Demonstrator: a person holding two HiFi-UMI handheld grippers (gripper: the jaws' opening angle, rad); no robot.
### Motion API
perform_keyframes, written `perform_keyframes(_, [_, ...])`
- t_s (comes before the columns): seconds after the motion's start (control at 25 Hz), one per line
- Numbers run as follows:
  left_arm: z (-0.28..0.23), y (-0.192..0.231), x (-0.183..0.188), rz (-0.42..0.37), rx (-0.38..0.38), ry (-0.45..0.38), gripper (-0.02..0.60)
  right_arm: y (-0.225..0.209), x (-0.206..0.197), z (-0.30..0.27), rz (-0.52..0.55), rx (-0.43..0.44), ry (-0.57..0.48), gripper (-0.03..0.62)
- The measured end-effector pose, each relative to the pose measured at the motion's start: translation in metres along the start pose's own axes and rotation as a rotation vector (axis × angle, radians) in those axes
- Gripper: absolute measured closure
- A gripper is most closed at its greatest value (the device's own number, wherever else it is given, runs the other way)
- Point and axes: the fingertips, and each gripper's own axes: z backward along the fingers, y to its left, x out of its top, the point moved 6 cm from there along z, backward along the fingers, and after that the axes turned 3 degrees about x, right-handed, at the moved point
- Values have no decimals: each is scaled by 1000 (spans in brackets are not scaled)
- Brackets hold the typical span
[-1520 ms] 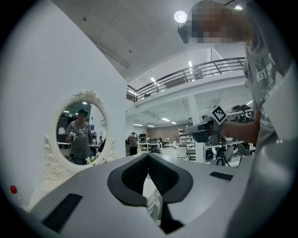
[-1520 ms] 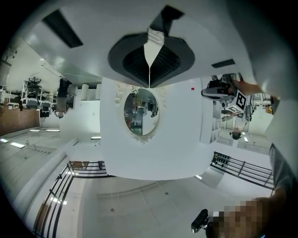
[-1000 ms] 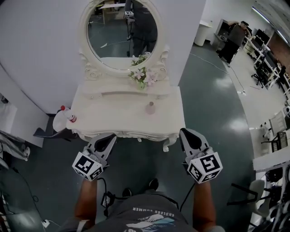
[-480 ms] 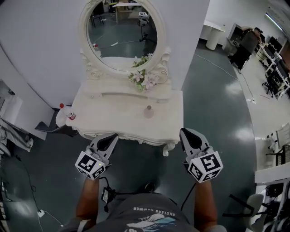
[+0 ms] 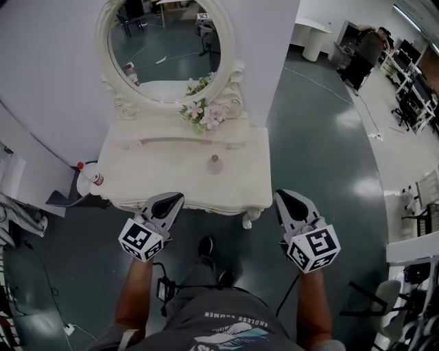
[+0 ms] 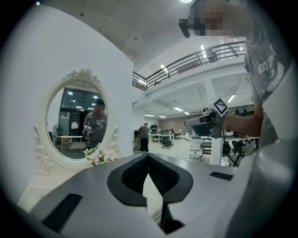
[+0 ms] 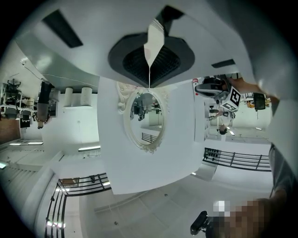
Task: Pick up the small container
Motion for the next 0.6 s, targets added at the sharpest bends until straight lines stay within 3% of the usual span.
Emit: perform_keyframes(0.6, [-113,58,-51,7,-119,42,563,-24,-15,-16,-46,-158,63,566])
